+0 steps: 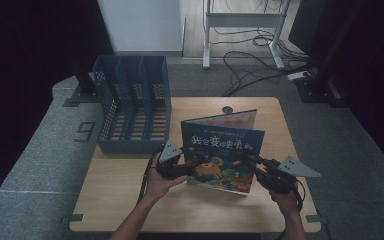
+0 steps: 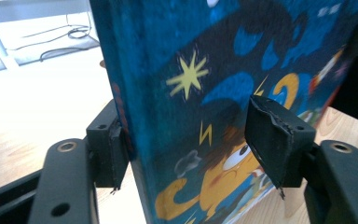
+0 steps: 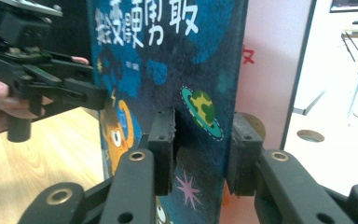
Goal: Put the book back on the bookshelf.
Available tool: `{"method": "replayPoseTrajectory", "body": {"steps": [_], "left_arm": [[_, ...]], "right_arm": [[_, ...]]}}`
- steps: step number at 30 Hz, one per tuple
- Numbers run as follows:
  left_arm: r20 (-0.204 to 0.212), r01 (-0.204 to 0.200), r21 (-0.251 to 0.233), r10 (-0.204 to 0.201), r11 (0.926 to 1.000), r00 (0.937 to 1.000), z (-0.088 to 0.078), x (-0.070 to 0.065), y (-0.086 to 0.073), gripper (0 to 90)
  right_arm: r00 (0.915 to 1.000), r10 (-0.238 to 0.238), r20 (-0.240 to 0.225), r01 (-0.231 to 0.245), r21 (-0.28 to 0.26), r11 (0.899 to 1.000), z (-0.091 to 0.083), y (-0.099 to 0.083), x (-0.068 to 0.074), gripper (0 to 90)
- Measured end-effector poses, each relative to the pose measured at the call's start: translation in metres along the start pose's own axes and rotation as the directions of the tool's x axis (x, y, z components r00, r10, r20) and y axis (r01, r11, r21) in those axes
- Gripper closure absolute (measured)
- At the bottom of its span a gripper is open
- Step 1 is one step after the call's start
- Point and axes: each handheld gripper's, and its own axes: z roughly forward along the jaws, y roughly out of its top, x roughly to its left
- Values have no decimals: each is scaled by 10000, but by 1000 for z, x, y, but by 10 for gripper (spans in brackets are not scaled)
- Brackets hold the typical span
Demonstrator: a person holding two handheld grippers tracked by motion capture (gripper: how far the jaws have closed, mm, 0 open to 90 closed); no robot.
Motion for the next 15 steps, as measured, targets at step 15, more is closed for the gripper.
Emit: {"method": "replayPoseTrajectory", "body": {"steps": [15], "left_arm": [[188, -419, -419, 427, 9982, 9989, -8, -10, 15, 416]], "right_arm": [[9995, 78, 310, -82, 130, 9999, 1, -4, -5, 595]]}}
